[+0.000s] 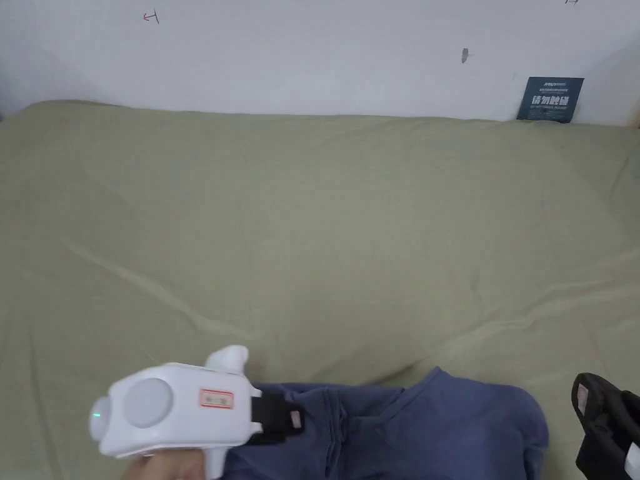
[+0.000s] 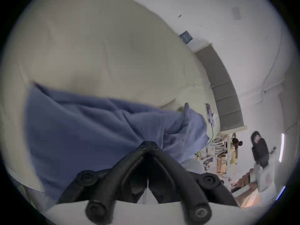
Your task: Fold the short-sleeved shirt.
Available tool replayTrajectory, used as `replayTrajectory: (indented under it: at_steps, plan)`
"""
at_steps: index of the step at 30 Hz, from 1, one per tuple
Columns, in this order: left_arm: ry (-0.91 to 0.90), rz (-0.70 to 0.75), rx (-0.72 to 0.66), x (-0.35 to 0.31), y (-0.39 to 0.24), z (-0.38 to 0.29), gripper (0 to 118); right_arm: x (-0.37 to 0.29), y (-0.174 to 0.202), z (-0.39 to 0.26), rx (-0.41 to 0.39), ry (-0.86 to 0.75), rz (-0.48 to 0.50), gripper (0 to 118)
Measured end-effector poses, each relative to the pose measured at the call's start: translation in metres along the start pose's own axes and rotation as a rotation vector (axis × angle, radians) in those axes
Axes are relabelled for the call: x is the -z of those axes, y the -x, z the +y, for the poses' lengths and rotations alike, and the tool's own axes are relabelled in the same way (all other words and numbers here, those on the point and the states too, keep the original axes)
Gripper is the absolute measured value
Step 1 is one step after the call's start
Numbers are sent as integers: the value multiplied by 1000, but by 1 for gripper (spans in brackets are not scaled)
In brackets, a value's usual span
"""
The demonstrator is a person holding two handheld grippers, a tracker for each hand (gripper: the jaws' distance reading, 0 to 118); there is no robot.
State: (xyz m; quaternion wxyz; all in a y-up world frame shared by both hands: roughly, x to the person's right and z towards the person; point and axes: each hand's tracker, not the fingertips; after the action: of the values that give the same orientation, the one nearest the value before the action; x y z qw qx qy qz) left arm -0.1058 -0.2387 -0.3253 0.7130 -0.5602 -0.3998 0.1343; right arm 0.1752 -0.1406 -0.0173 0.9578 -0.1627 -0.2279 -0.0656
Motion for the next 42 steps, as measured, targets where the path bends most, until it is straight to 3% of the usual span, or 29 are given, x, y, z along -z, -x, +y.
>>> replayTrajectory:
  at_steps: [5, 8, 10, 11, 12, 14, 15, 25, 27, 28, 29, 30, 32, 37, 42]
  plan:
    - [-121, 87, -37, -85, 39, 14, 0, 8, 10, 4, -5, -4, 18, 1]
    - [-82, 161, -40, -95, 69, 14, 0, 11, 18, 7, -17, -8, 27, 1]
    - [-71, 107, -80, -88, 83, 11, 0, 12, 22, 8, -19, -5, 37, 1]
    - [-61, 50, -111, -83, 92, 11, 12, 11, 24, 8, -19, -2, 40, 1]
    - [-45, -13, -133, -77, 100, 10, 41, 10, 26, 8, -22, 1, 43, 1]
    - [-10, -118, -148, -61, 107, 9, 117, 10, 28, 7, -34, 6, 41, 1]
    - [5, -155, -162, -51, 110, 8, 118, 10, 28, 6, -37, 10, 41, 1]
    - [64, -413, -279, 13, 109, 9, 116, 7, 20, 7, -37, 25, 36, 1]
    - [56, -354, -249, 19, 97, 6, 96, 6, 18, 7, -29, 25, 35, 1]
    - [71, -307, -235, 21, 94, 4, 75, 4, 17, 7, -25, 22, 34, 1]
    - [89, -220, -223, 22, 105, 7, 38, 3, 15, 7, -21, 19, 31, 1]
    - [91, -174, -200, 22, 106, 6, 19, 2, 13, 8, -17, 16, 32, 1]
    - [59, -281, -273, 14, 110, 4, 17, -1, 10, 9, -13, 8, 34, 1]
    - [-53, -215, -288, -30, 105, 7, 13, -5, 2, 14, -4, -17, 35, 1]
    - [-173, 35, -239, -111, 96, 16, 13, -6, -3, 17, 4, -35, 45, 1]
